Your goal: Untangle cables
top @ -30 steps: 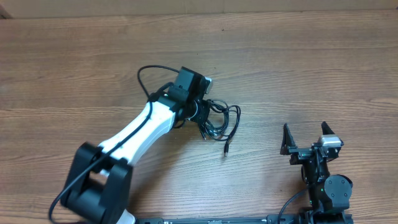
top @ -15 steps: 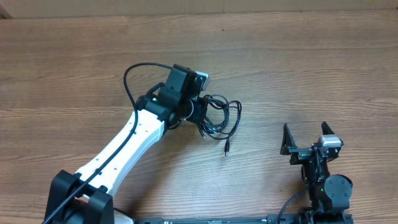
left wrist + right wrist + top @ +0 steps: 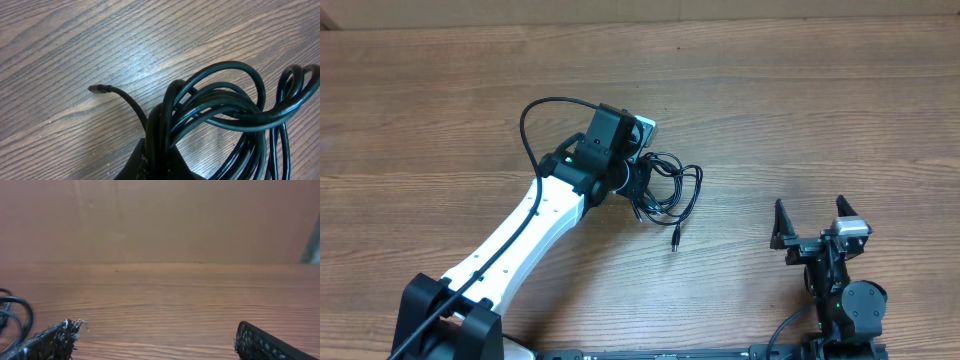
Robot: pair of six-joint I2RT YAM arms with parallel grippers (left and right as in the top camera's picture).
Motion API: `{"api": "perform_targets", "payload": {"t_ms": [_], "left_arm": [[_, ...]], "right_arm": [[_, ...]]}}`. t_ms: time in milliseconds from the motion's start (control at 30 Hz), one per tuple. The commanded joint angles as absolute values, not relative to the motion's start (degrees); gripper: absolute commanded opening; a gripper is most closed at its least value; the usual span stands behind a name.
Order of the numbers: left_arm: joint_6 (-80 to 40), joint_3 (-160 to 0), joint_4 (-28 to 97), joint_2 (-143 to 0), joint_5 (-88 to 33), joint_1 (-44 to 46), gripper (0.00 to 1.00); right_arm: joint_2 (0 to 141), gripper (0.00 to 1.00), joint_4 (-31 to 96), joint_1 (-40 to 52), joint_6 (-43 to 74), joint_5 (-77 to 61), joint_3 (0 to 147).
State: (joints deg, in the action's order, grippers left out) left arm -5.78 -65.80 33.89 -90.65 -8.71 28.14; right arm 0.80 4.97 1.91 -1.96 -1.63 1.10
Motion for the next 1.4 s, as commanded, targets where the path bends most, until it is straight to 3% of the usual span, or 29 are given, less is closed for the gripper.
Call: {"api": "perform_targets", "payload": {"t_ms": [0, 133, 233, 333, 433, 767, 1000, 1367], "left_arm": [[-6.15, -67.33, 33.63, -89.45, -8.60, 28.10, 0.04], [-7.73, -67.33, 33.50, -89.45, -9.74, 28.10, 0.04], [-7.70, -67.33, 33.39, -89.45, -10.63, 28.10, 0.04], [-7.40, -67.31, 33.52, -89.45, -10.92, 28.10, 0.04], [-3.33, -67.31, 33.45, -89.45, -15.62, 28.10, 0.04], [-1.26, -67.31, 31.03, -89.45, -26.92, 28.18, 0.04], [-5.80, -67.31, 27.59, -89.45, -35.59, 28.27, 0.04], [-9.52, -67.31, 27.59, -89.45, -35.64, 28.38, 0.04]], "right_arm": [[0.38, 1.00, 3.29, 2.24, 9.80, -11.97, 0.47], [0.38, 1.00, 3.16, 2.24, 32.56, -20.49, 0.47], [0.38, 1.00, 3.03, 2.24, 56.95, -28.12, 0.47], [0.38, 1.00, 3.07, 2.24, 70.50, -37.52, 0.47], [0.38, 1.00, 3.05, 2.24, 74.65, -38.98, 0.47], [5.85, 1.00, 3.49, 2.31, 72.31, -39.22, 0.47], [18.59, 0.71, 3.05, 2.31, 79.85, -43.77, 0.49], [23.29, 0.70, -16.95, 2.31, 82.30, -46.54, 0.49]]}}
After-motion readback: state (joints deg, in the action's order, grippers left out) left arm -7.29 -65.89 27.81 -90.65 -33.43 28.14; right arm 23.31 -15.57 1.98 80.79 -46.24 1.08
